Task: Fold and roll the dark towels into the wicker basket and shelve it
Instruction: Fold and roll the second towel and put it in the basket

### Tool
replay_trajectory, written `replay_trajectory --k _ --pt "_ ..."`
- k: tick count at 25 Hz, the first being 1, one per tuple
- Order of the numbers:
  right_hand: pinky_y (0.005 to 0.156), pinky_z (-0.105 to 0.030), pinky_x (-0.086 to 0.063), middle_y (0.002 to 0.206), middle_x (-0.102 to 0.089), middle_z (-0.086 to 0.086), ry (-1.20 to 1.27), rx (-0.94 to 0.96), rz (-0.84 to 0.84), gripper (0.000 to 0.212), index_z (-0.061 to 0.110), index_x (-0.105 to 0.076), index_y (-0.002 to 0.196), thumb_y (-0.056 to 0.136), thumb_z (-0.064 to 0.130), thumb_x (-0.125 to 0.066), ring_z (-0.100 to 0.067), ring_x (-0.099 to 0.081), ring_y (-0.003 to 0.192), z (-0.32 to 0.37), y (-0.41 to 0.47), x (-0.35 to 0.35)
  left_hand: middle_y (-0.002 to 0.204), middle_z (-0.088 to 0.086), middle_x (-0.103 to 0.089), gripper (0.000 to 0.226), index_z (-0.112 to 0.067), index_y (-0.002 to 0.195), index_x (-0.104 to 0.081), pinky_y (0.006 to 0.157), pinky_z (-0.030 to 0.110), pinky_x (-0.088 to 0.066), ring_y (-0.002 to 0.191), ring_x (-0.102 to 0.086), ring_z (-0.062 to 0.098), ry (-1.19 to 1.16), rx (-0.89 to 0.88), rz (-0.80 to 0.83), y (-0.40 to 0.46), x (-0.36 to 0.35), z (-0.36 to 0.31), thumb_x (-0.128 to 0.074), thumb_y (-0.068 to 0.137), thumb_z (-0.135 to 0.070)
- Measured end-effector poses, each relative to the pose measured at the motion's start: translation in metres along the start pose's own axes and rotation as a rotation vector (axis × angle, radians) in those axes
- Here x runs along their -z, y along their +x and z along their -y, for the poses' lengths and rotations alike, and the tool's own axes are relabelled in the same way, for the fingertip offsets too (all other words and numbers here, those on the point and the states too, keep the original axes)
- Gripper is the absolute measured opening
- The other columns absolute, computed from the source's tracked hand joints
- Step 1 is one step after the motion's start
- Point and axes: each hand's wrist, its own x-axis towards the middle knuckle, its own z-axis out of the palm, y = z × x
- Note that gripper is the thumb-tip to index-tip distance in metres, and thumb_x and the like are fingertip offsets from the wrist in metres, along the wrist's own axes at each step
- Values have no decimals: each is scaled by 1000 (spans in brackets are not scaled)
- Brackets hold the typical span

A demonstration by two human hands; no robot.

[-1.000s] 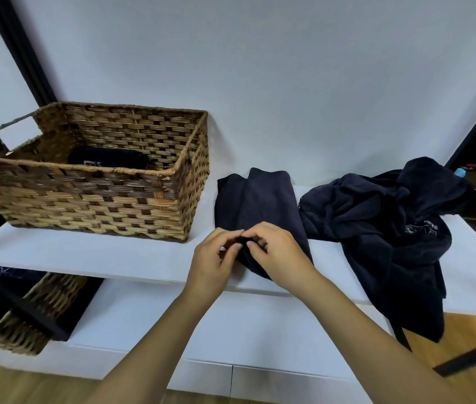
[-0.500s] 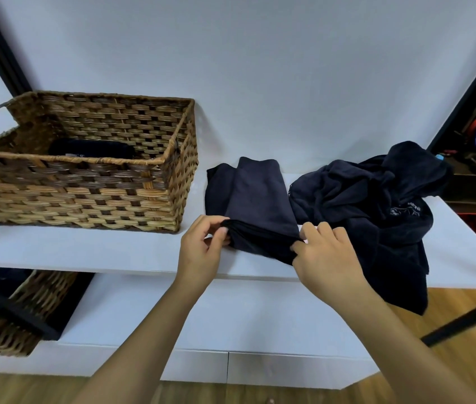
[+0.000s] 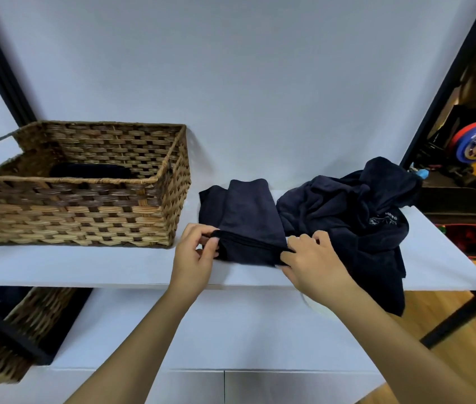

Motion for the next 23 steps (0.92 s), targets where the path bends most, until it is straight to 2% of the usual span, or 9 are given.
replay_trajectory --k 2,4,5,8,10,13,16,19,23 --pt "79 -42 -34 75 -50 1 -25 38 -51 31 22 -70 81 95 37 -47 -24 -46 64 -3 0 0 106 -9 -56 20 -23 104 -66 72 31 -57 91 -61 13 44 -40 -18 5 7 -13 -57 99 -6" --pt "80 -43 -35 75 -52 2 -23 -44 -68 36 22 -72 96 97 39 -41 -25 -50 66 -12 4 10 106 -13 -58 19 -25 103 -65 73 25 -50 92 -60 13 85 -117 -30 13 17 -31 -59 98 -9" --pt "80 -43 -35 74 -53 3 2 -94 -70 37 22 -71 97 97 42 -40 -25 -51 68 -17 9 19 107 -13 -58 15 -24 104 -66 75 26 -50 93 -60 15 91 -163 -36 17 23 -40 -59 97 -12" --pt "84 -40 -33 69 -53 9 232 -229 -29 33 26 -64 85 97 52 -47 -18 -49 70 -27 30 56 106 -11 -62 14 -18 106 -67 83 34 -51 100 -62 19 139 -248 -48 32 36 -63 -58 96 -18" --pt "88 -42 -34 67 -53 9 481 -270 -41 29 27 -61 78 97 47 -54 -14 -49 70 -34 46 81 101 -8 -66 11 -20 106 -67 82 36 -54 96 -64 17 134 -179 -72 43 44 -84 -59 98 -20" --pt "89 -44 -41 71 -56 16 669 -205 -187 17 26 -71 90 98 37 -60 -9 -52 73 -45 65 123 92 -5 -70 11 -22 99 -68 75 27 -52 85 -65 10 77 -99 -77 59 61 -123 -62 98 -13" --pt "81 -32 -40 76 -53 19 667 -215 -209 21 20 -67 95 96 41 -62 -10 -52 79 -50 83 163 91 0 -71 11 -21 95 -67 72 23 -51 81 -64 8 64 -65 -108 76 78 -151 -62 98 -12" --pt "69 -33 -40 74 -47 14 458 -157 -214 27 24 -56 85 95 49 -52 -16 -49 74 -48 99 194 83 -6 -67 17 -30 88 -64 69 25 -49 74 -61 6 97 -103 -167 81 94 -173 -64 97 -16" --pt "57 -32 -36 70 -51 7 553 -231 -225 31 24 -48 74 97 45 -54 -15 -48 67 -44 105 235 79 -11 -66 20 -33 85 -62 66 17 -49 67 -58 -3 88 -143 -195 69 109 -196 -65 97 -17"
